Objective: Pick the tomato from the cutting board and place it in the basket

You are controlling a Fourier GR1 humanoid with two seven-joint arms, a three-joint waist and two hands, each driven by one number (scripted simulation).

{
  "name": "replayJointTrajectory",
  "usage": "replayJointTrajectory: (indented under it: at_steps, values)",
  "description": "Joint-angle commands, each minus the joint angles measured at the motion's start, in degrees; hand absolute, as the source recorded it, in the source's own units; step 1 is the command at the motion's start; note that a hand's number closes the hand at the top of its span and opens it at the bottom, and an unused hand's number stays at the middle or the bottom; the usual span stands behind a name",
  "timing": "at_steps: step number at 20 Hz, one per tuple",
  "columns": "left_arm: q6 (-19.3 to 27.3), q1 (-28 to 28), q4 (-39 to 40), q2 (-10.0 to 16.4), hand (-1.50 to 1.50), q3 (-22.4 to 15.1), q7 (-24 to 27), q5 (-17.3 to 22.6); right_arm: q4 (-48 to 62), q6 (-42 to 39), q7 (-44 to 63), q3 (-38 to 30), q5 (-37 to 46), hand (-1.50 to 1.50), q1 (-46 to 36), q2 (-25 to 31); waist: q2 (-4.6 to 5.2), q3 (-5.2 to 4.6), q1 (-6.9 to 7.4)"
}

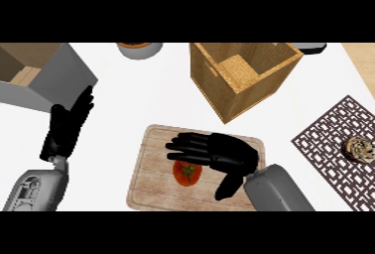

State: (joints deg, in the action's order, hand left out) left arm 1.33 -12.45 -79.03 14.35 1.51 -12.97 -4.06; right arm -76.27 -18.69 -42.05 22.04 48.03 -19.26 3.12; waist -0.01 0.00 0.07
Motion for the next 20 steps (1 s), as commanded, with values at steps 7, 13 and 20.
replayJointTrajectory:
  at_steps: [7,13,20]
  values:
    - [-2.05,2.32,-2.72,-1.56,0.0,0.93,-0.2,-1.25,7.07,2.29,-2.21,-0.19,3.99,-1.5,-0.01,-1.76,0.0,0.01,0.11]
    - [-1.76,0.45,0.88,-1.78,0.0,2.32,1.79,-2.82,11.29,6.65,1.0,4.08,1.91,-1.5,-3.12,-3.07,0.03,0.01,0.21]
    - [-3.52,1.25,0.55,-1.64,0.0,3.48,2.34,-1.78,14.48,14.93,-3.0,5.8,3.95,1.5,-4.03,-3.07,0.07,0.02,0.32]
